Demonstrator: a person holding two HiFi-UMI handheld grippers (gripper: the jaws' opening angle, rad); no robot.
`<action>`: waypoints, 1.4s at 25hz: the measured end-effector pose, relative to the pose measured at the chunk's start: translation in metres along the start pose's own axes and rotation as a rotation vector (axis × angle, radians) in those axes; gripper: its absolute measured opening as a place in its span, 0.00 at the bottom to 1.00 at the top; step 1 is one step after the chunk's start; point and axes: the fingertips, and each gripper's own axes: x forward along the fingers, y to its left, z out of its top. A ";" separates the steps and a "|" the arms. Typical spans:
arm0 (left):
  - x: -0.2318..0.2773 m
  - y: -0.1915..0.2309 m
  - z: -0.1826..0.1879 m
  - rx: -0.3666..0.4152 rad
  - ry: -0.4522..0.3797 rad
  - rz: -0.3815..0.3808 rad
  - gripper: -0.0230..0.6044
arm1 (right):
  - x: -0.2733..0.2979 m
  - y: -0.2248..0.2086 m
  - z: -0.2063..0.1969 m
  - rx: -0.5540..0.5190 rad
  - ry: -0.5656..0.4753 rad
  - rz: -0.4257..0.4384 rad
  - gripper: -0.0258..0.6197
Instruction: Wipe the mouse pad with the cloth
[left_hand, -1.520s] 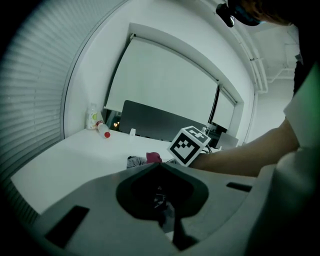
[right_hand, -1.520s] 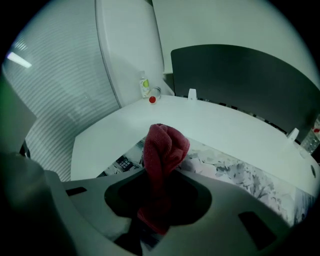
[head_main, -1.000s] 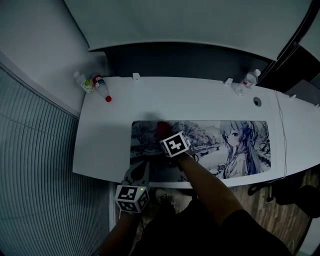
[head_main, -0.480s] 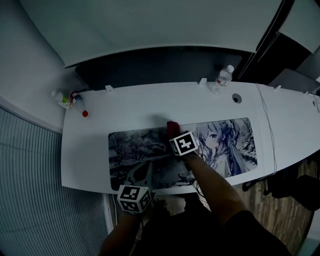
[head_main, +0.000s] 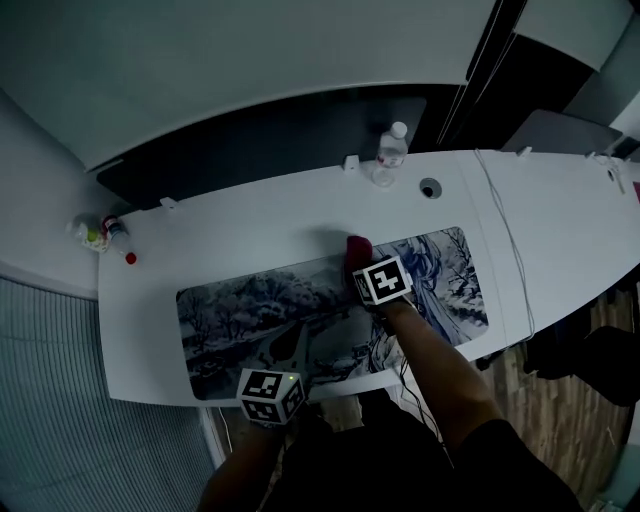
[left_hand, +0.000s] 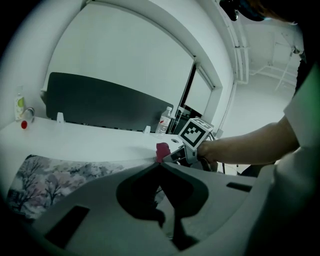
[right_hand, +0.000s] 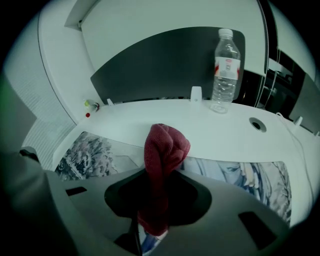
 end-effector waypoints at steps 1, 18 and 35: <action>0.007 -0.007 0.001 0.005 0.004 -0.008 0.04 | -0.004 -0.010 -0.001 0.004 -0.003 -0.005 0.22; 0.118 -0.115 0.011 0.078 0.068 -0.132 0.04 | -0.064 -0.201 -0.034 0.155 -0.062 -0.077 0.22; 0.143 -0.143 0.023 0.092 0.066 -0.118 0.04 | -0.086 -0.262 -0.051 0.193 -0.086 -0.110 0.22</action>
